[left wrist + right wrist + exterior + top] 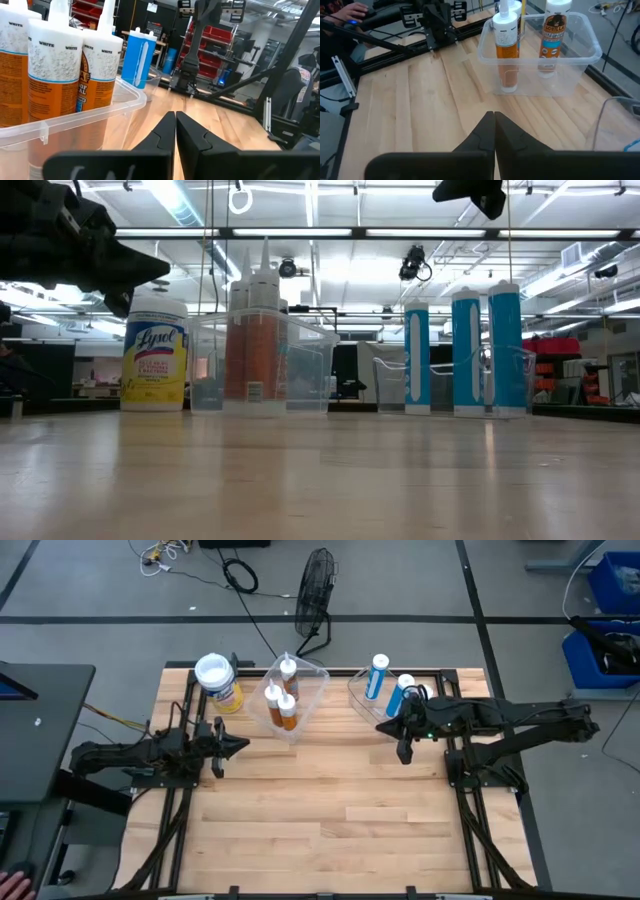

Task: Pick & place silicon tubes, Sealant and Lysol wipes
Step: Return to Home Position

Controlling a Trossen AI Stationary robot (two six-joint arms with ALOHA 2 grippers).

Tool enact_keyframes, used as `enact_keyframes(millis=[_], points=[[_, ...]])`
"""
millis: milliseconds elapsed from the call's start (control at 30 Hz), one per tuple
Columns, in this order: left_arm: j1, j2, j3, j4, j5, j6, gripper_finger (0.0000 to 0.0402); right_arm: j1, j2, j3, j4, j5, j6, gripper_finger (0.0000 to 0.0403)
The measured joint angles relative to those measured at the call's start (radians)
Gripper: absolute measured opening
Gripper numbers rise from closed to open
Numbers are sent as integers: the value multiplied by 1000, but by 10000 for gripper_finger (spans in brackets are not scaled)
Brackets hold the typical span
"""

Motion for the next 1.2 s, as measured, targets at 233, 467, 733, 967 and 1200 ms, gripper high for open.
enact_keyframes(millis=[233, 467, 733, 967, 1200], points=[[0, 0, -1, 14, -2, 0, 18, -5, -46, 0, -4, 25, -28, 4], [0, 0, -1, 15, -2, 0, 18, -7, -143, 0, -25, 26, -4, 4], [0, 0, -1, 19, -2, 0, 18, -10, -279, -209, 201, 44, 66, 4], [0, 0, -1, 20, -2, 0, 18, -38, -418, -460, 605, 118, -42, 4], [0, 0, -1, 21, -1, 0, 18, -49, -703, -593, 539, 16, -50, 4]])
